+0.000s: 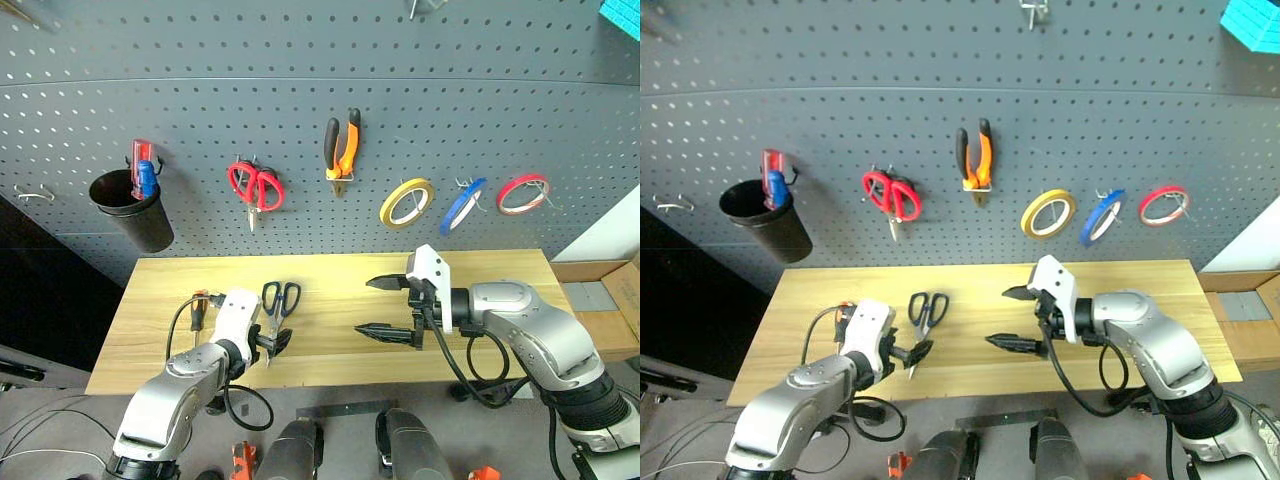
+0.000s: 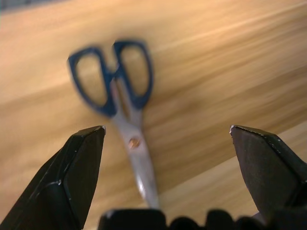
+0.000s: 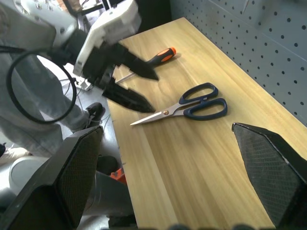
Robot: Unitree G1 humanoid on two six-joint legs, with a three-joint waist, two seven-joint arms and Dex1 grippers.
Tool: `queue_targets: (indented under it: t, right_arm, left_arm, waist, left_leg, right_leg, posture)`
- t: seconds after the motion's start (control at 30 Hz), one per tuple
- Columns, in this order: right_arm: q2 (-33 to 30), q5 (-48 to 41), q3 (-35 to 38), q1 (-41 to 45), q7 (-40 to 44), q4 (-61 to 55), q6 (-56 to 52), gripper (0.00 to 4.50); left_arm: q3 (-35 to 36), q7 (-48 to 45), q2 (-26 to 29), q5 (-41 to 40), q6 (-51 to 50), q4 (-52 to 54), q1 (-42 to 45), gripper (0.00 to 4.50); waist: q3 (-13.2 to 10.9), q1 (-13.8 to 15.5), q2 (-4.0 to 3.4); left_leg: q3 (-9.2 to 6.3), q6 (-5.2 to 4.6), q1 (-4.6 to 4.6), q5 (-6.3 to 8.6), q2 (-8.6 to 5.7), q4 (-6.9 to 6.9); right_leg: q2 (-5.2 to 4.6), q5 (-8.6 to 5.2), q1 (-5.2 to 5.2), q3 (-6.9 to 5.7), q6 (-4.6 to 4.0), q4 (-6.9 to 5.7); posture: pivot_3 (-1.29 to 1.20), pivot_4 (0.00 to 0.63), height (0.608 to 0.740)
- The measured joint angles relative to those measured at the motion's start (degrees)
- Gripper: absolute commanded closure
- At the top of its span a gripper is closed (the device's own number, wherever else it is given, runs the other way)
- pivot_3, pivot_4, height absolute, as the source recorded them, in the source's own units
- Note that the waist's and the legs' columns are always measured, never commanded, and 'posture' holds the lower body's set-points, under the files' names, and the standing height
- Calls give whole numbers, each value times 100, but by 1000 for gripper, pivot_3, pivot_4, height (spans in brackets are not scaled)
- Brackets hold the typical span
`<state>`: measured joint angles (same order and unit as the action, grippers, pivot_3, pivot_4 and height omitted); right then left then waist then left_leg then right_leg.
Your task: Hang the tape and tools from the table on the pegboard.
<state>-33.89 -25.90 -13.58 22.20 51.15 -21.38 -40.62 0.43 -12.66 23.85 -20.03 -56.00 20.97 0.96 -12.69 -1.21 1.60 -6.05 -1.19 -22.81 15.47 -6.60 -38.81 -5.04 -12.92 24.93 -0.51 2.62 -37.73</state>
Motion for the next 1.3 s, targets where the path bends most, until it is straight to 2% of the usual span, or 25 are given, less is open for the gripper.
queue_targets:
  t: [0.27, 0.73, 1.03, 1.17, 1.3]
  right_arm:
    - [-2, -10, 4, 1, -2, -3, -20, 19]
    - [-10, -15, 19, -52, -55, -100, -161, 19]
    - [-63, -59, 110, -120, -154, -242, -323, 19]
    - [-63, -71, 110, -130, -177, -264, -374, 0]
    - [-63, -71, 110, -130, -231, -264, -394, 0]
  left_arm:
    - [213, 442, -389, 142, -868, -737, 518, 0]
    - [-14, 471, -557, 491, -858, -1558, 1130, 0]
    - [-79, 595, -891, 788, -499, -2283, 1490, 0]
    - [-82, 592, -889, 897, -356, -2348, 1480, 892]
    - [-55, 627, -888, 970, -366, -2343, 1424, 2294]
  waist:
    - [0, 77, 1]
    - [0, 105, 1]
    - [0, 90, 2]
    - [-1, 96, 2]
    - [-1, 95, 2]
  left_leg:
    - [0, 12, -1, -6, 0, -1]
    - [-1, 16, -3, -5, 0, -1]
    - [-1, 18, -5, -4, 1, 0]
    - [-1, 18, -6, -4, 1, -1]
    - [-2, 18, -6, -3, 1, 0]
  right_leg:
    - [-1, 0, -1, -2, 0, 2]
    - [-2, 0, 0, -3, 0, 5]
    - [-2, 0, 2, -3, 0, 6]
    - [-2, 0, 1, -3, 0, 8]
    - [-2, 0, 1, -4, 0, 8]
  posture:
    - [-31, 211, 740]
    - [-56, 215, 740]
    - [-65, 220, 740]
    - [-63, 225, 740]
    - [-61, 229, 740]
